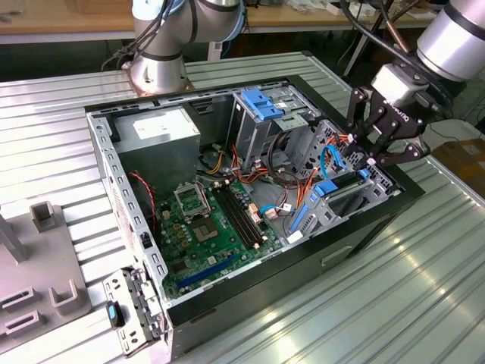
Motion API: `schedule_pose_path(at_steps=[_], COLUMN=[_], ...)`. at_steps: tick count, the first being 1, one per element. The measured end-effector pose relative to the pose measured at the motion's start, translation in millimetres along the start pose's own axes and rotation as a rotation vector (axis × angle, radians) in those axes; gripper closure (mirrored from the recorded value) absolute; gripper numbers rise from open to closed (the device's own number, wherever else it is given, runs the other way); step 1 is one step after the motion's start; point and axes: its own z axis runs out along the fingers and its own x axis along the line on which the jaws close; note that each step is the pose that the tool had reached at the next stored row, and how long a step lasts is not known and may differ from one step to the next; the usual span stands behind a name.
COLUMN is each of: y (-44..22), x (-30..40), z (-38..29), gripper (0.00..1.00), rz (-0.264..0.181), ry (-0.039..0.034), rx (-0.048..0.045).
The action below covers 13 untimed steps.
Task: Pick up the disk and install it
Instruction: 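Insert the first disk wire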
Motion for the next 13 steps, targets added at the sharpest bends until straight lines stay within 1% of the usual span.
schedule_pose_path(at_steps=[2, 3, 4, 5, 6, 7, 11, 13], y=[0.0, 0.0, -0.1, -0.1, -0.1, -0.2, -0.5, -0.6], x=[1.8, 2.7, 3.6, 4.2, 4.8, 5.3, 6.4, 6.7], z=[2.3, 4.0, 5.7, 7.1, 8.6, 10.3, 16.7, 18.7], gripper=[0.65, 0.65, 0.65, 0.65, 0.65, 0.65, 0.65, 0.65], rz=[-0.001, -0.001, -0.002, -0.002, -0.002, -0.002, -0.002, -0.002], ry=[-0.0166, -0.031, -0.0495, -0.0597, -0.0643, -0.0658, -0.0659, -0.0697], rx=[0.0007, 0.0013, 0.0021, 0.0025, 0.0027, 0.0027, 0.0006, 0.0005])
